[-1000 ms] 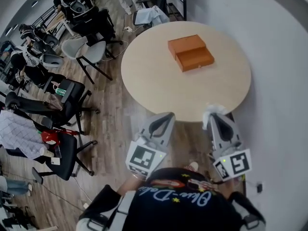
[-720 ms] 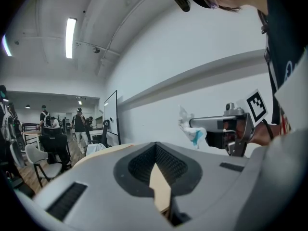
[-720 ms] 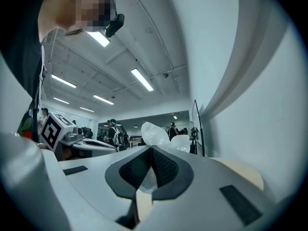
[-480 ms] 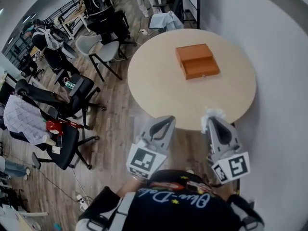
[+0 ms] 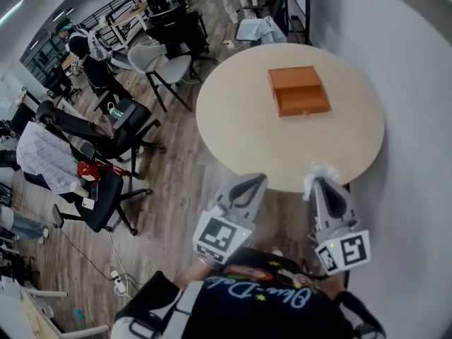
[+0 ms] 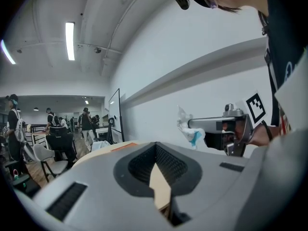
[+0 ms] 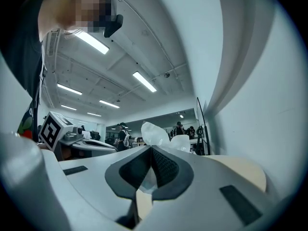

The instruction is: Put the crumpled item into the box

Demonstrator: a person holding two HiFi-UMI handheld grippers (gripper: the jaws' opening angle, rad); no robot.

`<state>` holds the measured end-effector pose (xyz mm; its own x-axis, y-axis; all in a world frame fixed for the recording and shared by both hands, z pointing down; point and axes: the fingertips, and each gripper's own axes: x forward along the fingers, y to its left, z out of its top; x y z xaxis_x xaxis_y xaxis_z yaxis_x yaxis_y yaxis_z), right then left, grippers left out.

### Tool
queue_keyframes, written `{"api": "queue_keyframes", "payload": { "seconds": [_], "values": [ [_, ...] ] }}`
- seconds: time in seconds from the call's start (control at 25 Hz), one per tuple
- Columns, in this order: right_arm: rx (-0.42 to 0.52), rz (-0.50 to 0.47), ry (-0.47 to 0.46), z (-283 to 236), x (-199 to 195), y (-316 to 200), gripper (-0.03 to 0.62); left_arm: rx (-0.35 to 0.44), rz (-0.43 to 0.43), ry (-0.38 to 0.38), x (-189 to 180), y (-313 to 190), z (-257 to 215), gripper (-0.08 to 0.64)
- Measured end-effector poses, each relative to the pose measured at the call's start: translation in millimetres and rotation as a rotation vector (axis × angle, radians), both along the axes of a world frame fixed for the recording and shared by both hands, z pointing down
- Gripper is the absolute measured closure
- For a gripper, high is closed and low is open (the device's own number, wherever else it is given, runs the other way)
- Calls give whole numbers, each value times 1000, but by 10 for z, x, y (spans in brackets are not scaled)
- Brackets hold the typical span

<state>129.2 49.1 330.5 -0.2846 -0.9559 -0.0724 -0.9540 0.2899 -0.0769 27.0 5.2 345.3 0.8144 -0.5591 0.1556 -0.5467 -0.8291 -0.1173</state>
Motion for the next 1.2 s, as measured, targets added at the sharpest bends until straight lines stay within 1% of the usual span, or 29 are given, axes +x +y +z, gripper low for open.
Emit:
{"api": "queue_keyframes", "payload": {
  "seconds": [0.24,0.4,0.52,0.64,0.8,0.88,1.04,1.2],
  "values": [
    [8,1,-28,76,40,-61,594,11,-5,-18,39,-94,41,568],
    [-12,44,-34,132,187,-33,594,0,37,-25,231,-126,119,568],
    [-16,85,-8,145,374,-67,594,1,84,-16,448,-217,155,568],
    [-11,119,18,114,554,-154,594,14,129,14,674,-356,103,568],
    [16,137,80,18,813,-350,594,49,164,32,958,-571,-6,568],
    [21,129,111,-28,886,-442,594,45,160,23,1034,-683,-2,568],
    [13,131,136,-92,1043,-661,594,38,145,31,1159,-912,-21,568],
    [8,100,113,-65,1097,-977,594,18,117,33,1201,-1200,30,568]
  ]
}}
